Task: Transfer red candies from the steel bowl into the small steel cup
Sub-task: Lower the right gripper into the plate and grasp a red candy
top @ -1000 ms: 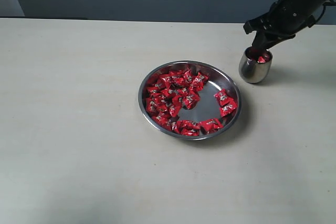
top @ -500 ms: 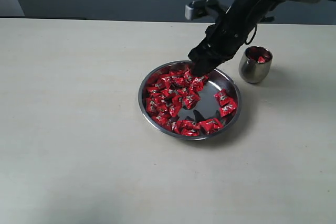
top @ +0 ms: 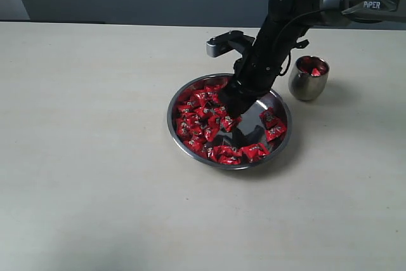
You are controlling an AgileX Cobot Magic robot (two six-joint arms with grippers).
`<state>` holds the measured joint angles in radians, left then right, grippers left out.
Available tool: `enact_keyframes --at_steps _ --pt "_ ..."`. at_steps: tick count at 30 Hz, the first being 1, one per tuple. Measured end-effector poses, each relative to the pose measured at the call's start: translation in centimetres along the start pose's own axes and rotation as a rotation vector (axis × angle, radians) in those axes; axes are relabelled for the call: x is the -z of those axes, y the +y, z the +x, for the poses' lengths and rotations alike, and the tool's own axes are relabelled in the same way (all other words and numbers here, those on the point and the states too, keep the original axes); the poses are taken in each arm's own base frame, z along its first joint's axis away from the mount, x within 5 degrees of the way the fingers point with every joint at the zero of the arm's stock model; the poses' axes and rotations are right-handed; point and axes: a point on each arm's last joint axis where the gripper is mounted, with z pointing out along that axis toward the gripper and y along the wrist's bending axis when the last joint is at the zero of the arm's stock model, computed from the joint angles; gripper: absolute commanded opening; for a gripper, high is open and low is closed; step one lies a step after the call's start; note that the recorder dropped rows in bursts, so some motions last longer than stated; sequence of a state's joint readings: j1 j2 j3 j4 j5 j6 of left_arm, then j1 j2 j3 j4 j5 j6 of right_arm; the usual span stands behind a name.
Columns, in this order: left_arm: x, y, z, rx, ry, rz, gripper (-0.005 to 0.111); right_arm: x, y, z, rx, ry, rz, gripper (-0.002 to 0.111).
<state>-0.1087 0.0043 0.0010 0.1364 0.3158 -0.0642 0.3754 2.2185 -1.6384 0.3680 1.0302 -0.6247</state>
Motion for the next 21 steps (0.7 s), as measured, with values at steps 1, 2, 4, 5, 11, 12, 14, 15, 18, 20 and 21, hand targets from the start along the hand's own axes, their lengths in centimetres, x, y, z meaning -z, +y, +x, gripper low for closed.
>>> enact_keyframes --at_steps 1,2,4,5,11,12,14,15,18,20,21 --pt "0.0 0.0 0.0 0.0 0.0 0.0 0.0 -0.2 0.0 0.0 -0.001 0.001 -0.002 0.029" --pt "0.0 0.0 0.0 0.0 0.0 0.0 0.0 -0.8 0.2 -0.1 -0.003 0.007 -0.013 0.029" --pt "0.0 0.0 0.0 0.0 0.0 0.0 0.0 -1.6 0.3 0.0 -0.007 0.02 -0.026 0.029" --pt "0.0 0.0 0.0 0.0 0.0 0.0 0.0 -1.7 0.3 -0.1 -0.006 0.022 -0.027 0.029" --pt "0.0 0.0 0.0 0.0 0.0 0.0 0.0 -2.2 0.4 -0.1 0.006 0.031 -0.019 0.0" --pt "0.0 0.0 0.0 0.0 0.0 0.0 0.0 -2.0 0.5 -0.1 0.007 0.03 -0.019 0.0" --pt "0.0 0.0 0.0 0.0 0.0 0.0 0.0 -2.0 0.5 -0.1 0.005 0.031 -0.02 -0.001" --pt "0.0 0.0 0.0 0.0 0.0 0.0 0.0 -2.0 0.5 -0.1 0.005 0.031 -0.02 -0.001" --pt "0.0 0.0 0.0 0.0 0.0 0.0 0.0 -1.9 0.5 -0.1 0.011 0.032 -0.012 -0.001" --pt "0.0 0.0 0.0 0.0 0.0 0.0 0.0 -1.6 0.4 -0.1 0.027 0.04 0.007 -0.001" --pt "0.0 0.0 0.0 0.0 0.0 0.0 0.0 -1.2 0.4 0.0 0.039 0.044 0.02 -0.001"
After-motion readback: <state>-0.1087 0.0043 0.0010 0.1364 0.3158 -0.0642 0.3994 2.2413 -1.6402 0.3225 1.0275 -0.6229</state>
